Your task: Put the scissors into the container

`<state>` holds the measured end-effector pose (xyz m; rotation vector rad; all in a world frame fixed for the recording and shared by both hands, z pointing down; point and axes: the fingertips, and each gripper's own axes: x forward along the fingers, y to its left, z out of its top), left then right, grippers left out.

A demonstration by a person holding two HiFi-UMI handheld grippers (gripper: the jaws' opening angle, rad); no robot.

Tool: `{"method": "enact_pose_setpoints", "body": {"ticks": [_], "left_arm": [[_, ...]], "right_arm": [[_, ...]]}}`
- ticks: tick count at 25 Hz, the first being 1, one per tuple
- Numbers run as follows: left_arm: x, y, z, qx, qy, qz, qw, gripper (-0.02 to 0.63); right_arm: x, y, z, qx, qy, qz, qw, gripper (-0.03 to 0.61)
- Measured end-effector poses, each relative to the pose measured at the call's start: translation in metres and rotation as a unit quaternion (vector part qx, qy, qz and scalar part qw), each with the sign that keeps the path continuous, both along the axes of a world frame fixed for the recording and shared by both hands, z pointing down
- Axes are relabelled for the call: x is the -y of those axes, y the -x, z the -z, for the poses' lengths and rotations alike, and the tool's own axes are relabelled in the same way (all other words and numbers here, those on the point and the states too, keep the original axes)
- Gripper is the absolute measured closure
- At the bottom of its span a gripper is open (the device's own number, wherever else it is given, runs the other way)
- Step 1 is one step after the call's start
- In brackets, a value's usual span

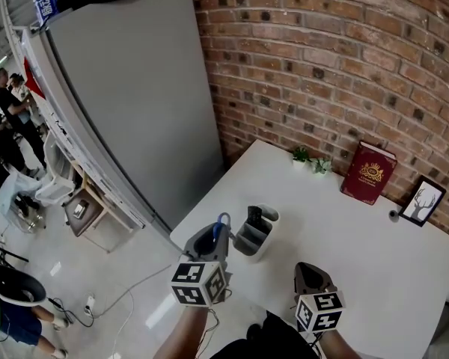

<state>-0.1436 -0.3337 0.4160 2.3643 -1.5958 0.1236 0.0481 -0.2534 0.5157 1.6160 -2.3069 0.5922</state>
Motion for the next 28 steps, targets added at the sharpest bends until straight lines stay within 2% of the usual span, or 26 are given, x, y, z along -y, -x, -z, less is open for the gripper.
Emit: {"method": "enact_pose_setpoints", "body": {"ticks": [11,17,28], "left_arm": [[0.012,-0.011,-0.029,0.008,0.027,-0.001,0.9996,0.571],[0.012,-0.017,-0.044,0.026,0.037,-0.008,0.9989,0.571],[0.013,-0.021,-0.079,0.029,0.073,-0.008,0.9969,0.571]], "right_arm": [[0.009,-0.004,-0.009,0.006,0.011,0.0,1.0,0.578],[0.01,-0.006,-0.01,0.005,0.014,-0.001,1.0,0.578],[0.011,-0.007,-0.014,0.002,0.018,0.007,1.0,0.578]]}}
